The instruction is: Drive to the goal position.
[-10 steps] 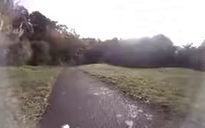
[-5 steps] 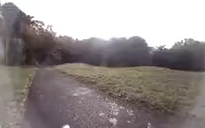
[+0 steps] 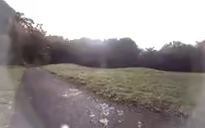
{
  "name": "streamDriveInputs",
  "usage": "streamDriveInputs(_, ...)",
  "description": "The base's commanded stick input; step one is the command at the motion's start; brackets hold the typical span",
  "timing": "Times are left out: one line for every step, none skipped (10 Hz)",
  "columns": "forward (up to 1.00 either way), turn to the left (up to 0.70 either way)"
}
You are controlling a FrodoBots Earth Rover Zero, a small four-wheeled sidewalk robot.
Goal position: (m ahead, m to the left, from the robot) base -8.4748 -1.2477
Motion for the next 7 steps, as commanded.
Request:
streamDriveInputs(0.0,-1.0)
streamDriveInputs(0.0,-1.0)
streamDriveInputs(0.0,-1.0)
streamDriveInputs(0.0,-1.0)
streamDriveInputs(0.0,-1.0)
streamDriveInputs(0.0,-1.0)
streamDriveInputs(0.0,-1.0)
